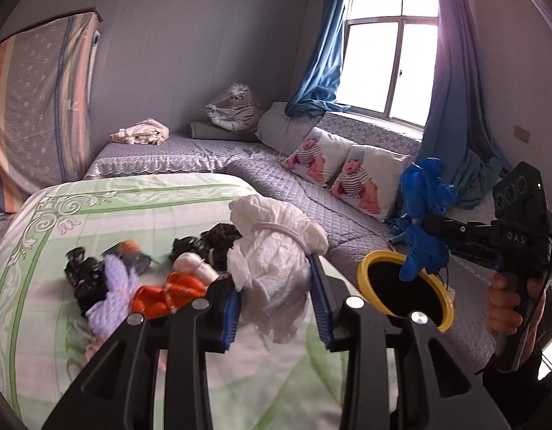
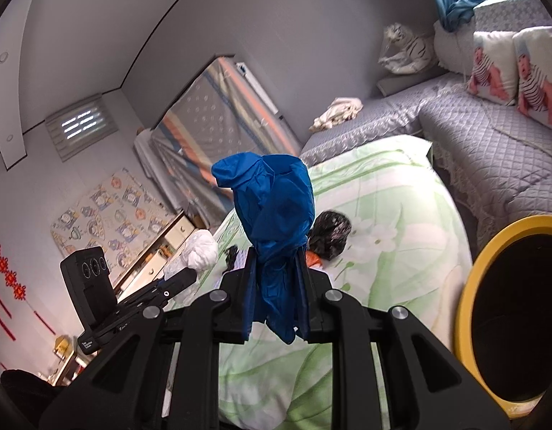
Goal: Collect trash
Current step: 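Carry the tissue and glove over the yellow-rimmed bin with both tools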
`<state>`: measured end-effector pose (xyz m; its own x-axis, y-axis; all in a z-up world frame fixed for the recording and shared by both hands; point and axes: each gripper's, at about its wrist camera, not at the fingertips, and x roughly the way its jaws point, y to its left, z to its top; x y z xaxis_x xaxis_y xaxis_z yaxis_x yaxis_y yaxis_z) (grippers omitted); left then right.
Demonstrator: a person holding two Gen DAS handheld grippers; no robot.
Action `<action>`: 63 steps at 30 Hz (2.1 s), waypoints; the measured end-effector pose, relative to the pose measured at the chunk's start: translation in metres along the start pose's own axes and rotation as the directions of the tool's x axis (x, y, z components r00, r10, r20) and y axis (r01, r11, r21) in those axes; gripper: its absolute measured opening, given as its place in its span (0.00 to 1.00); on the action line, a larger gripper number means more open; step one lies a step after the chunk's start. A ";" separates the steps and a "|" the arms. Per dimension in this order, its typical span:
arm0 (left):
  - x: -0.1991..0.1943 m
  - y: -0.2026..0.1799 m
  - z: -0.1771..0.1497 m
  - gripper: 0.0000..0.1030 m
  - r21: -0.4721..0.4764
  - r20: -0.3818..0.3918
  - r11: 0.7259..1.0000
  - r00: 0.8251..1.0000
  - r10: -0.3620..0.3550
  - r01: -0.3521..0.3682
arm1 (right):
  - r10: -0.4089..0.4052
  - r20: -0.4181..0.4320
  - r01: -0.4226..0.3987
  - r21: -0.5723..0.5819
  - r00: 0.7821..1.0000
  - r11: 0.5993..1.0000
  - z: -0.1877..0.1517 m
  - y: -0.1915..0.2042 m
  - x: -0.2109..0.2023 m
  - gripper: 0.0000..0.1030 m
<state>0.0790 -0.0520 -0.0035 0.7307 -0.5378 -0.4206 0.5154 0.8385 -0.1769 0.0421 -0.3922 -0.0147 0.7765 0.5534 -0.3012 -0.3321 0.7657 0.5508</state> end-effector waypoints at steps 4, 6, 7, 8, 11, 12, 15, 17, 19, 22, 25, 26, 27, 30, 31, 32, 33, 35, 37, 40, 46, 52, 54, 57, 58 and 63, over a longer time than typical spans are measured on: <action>0.013 -0.014 0.011 0.32 0.015 0.002 1.000 1.000 -0.025 0.024 | -0.028 0.044 0.028 0.001 0.999 1.000 0.005 -0.002 -0.016 0.18; 0.019 -0.020 0.014 0.32 0.017 0.002 1.000 1.000 -0.011 0.011 | -0.043 0.069 0.042 0.005 0.997 0.999 0.009 -0.004 -0.025 0.18; 0.023 -0.022 0.017 0.32 0.014 0.002 1.000 1.000 -0.018 0.018 | -0.054 0.084 0.054 0.001 0.995 0.999 0.011 -0.004 -0.030 0.18; 0.028 -0.024 0.019 0.32 0.006 0.000 0.999 0.999 -0.036 0.036 | -0.057 0.093 0.057 -0.001 0.994 0.998 0.012 -0.004 -0.032 0.18; 0.039 -0.032 0.026 0.32 0.005 -0.001 0.999 0.999 -0.049 0.049 | -0.073 0.130 0.072 0.006 0.989 0.997 0.017 -0.006 -0.046 0.18; 0.043 -0.035 0.028 0.32 0.006 -0.001 0.999 0.999 -0.052 0.052 | -0.084 0.146 0.084 0.008 0.986 0.996 0.019 -0.008 -0.051 0.18; 0.053 -0.047 0.038 0.32 0.011 0.007 0.998 0.998 -0.067 0.067 | -0.130 0.193 0.129 0.015 0.973 0.992 0.024 -0.013 -0.066 0.18; 0.058 -0.054 0.046 0.32 0.014 0.017 0.997 0.997 -0.082 0.082 | -0.151 0.224 0.150 0.023 0.963 0.988 0.027 -0.016 -0.074 0.18; 0.064 -0.065 0.053 0.32 0.021 0.029 0.996 0.995 -0.091 0.090 | -0.189 0.263 0.186 0.038 0.946 0.982 0.028 -0.020 -0.084 0.18; 0.072 -0.080 0.058 0.32 0.028 0.028 0.992 0.992 -0.125 0.124 | -0.238 0.299 0.232 0.058 0.924 0.971 0.030 -0.026 -0.097 0.18; 0.082 -0.098 0.060 0.32 0.044 0.027 0.987 0.988 -0.155 0.153 | -0.275 0.316 0.260 0.090 0.908 0.961 0.027 -0.036 -0.107 0.18; 0.087 -0.104 0.060 0.32 0.046 0.023 0.985 0.986 -0.166 0.165 | -0.289 0.322 0.272 0.098 0.902 0.957 0.027 -0.040 -0.110 0.18; 0.091 -0.109 0.060 0.32 0.046 0.016 0.983 0.984 -0.180 0.179 | -0.305 0.327 0.285 0.108 0.894 0.952 0.025 -0.044 -0.113 0.18; 0.102 -0.122 0.060 0.32 0.050 0.004 0.977 0.979 -0.206 0.206 | -0.341 0.334 0.313 0.137 0.879 0.940 0.022 -0.051 -0.118 0.18; 0.106 -0.126 0.060 0.32 0.049 0.001 0.976 0.977 -0.213 0.212 | -0.356 0.335 0.325 0.148 0.872 0.934 0.020 -0.054 -0.121 0.18; 0.110 -0.130 0.059 0.32 0.047 -0.004 0.974 0.975 -0.223 0.223 | -0.374 0.338 0.339 0.160 0.864 0.927 0.018 -0.058 -0.124 0.18; 0.113 -0.133 0.059 0.32 0.045 -0.007 0.972 0.973 -0.232 0.232 | -0.386 0.339 0.349 0.167 0.858 0.922 0.018 -0.062 -0.126 0.18; 0.120 -0.140 0.058 0.32 0.045 -0.012 0.968 0.969 -0.245 0.246 | -0.407 0.341 0.367 0.179 0.847 0.913 0.016 -0.066 -0.128 0.18; 0.126 -0.147 0.058 0.32 0.051 -0.015 0.965 0.966 -0.257 0.257 | -0.433 0.342 0.388 0.193 0.834 0.901 0.012 -0.072 -0.133 0.18; 0.133 -0.156 0.056 0.32 0.054 -0.024 0.960 0.961 -0.274 0.275 | -0.478 0.326 0.427 0.219 0.815 0.877 0.006 -0.082 -0.134 0.18; 0.153 -0.167 0.046 0.32 0.060 -0.078 0.949 0.949 -0.306 0.311 | -0.506 0.292 0.442 0.259 0.811 0.859 -0.003 -0.105 -0.134 0.18; 0.178 -0.174 0.031 0.32 0.074 -0.146 0.945 0.941 -0.305 0.318 | -0.538 0.256 0.467 0.289 0.803 0.836 -0.010 -0.120 -0.131 0.18; 0.186 -0.176 0.027 0.32 0.071 -0.167 0.944 0.937 -0.308 0.323 | -0.543 0.243 0.468 0.305 0.804 0.829 -0.011 -0.127 -0.130 0.18; 0.196 -0.178 0.022 0.32 0.063 -0.193 0.942 0.930 -0.312 0.329 | -0.554 0.224 0.475 0.324 0.802 0.818 -0.012 -0.135 -0.127 0.18; 0.200 -0.178 0.020 0.32 0.061 -0.204 0.942 0.928 -0.312 0.331 | -0.558 0.218 0.478 0.329 0.800 0.814 -0.013 -0.137 -0.125 0.18; 0.217 -0.184 0.007 0.33 0.073 -0.255 0.942 0.919 -0.300 0.327 | -0.581 0.172 0.497 0.364 0.796 0.788 -0.016 -0.152 -0.117 0.18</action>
<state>0.1460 -0.3239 -0.0565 0.4033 -0.7235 -0.5603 0.7571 0.6077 -0.2397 -0.0075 -0.5680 -0.0756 0.9028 -0.0606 -0.4258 0.3188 0.7590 0.5677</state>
